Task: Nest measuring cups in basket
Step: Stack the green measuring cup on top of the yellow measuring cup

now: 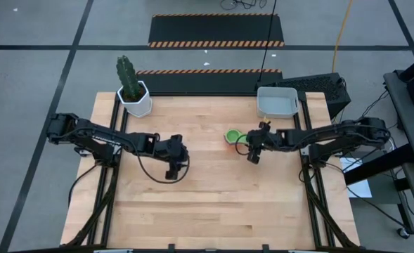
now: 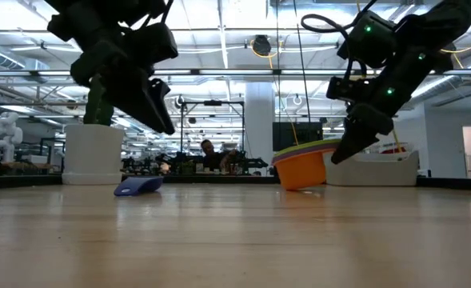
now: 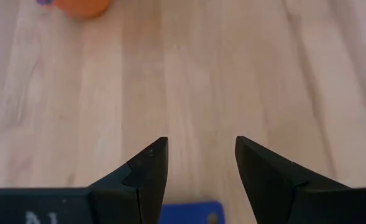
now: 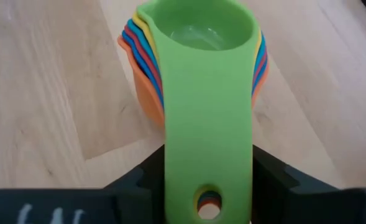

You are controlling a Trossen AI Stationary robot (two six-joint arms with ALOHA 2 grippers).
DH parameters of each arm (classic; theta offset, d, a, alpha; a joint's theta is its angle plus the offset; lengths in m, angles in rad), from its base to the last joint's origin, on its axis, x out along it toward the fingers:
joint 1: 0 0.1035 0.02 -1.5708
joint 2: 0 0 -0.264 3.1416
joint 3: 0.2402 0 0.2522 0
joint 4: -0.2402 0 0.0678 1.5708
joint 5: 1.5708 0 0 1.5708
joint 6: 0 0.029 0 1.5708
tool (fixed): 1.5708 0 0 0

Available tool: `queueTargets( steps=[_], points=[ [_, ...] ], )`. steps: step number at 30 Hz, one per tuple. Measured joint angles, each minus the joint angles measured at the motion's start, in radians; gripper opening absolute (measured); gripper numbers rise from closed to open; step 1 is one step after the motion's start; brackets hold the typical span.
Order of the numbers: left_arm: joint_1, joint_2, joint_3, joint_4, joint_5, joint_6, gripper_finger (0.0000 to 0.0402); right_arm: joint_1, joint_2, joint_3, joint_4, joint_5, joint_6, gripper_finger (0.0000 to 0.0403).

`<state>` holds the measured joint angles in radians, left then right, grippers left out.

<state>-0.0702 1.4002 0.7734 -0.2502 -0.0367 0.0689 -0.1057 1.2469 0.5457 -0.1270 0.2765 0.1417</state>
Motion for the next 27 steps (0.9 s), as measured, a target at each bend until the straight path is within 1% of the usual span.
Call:
queueTargets(
  steps=[5,9,17,21,25,27],
  points=[
    [-0.003,0.000,0.000,-0.084,-0.048,-0.027,0.0188,-0.026,0.000,0.000,0.006,-0.040,-0.009,0.0141],
    [-0.003,0.000,0.000,-0.153,-0.077,-0.025,0.0188,-0.031,0.000,0.000,0.012,-0.043,-0.009,0.0149],
    [-0.024,0.000,0.000,-0.257,-0.113,0.083,0.0188,-0.030,0.000,0.000,-0.005,-0.047,0.018,0.0174],
    [-0.023,0.000,0.000,-0.302,-0.124,0.140,0.0188,-0.030,-0.002,0.000,-0.041,-0.070,0.044,0.0190],
    [-0.023,0.000,0.000,-0.301,-0.131,0.228,0.0188,-0.030,-0.015,0.000,-0.069,-0.070,0.055,0.0209],
    [-0.020,0.000,0.000,-0.294,-0.166,0.268,0.0188,-0.030,-0.033,0.000,-0.085,-0.070,0.060,0.0216]
  ],
)
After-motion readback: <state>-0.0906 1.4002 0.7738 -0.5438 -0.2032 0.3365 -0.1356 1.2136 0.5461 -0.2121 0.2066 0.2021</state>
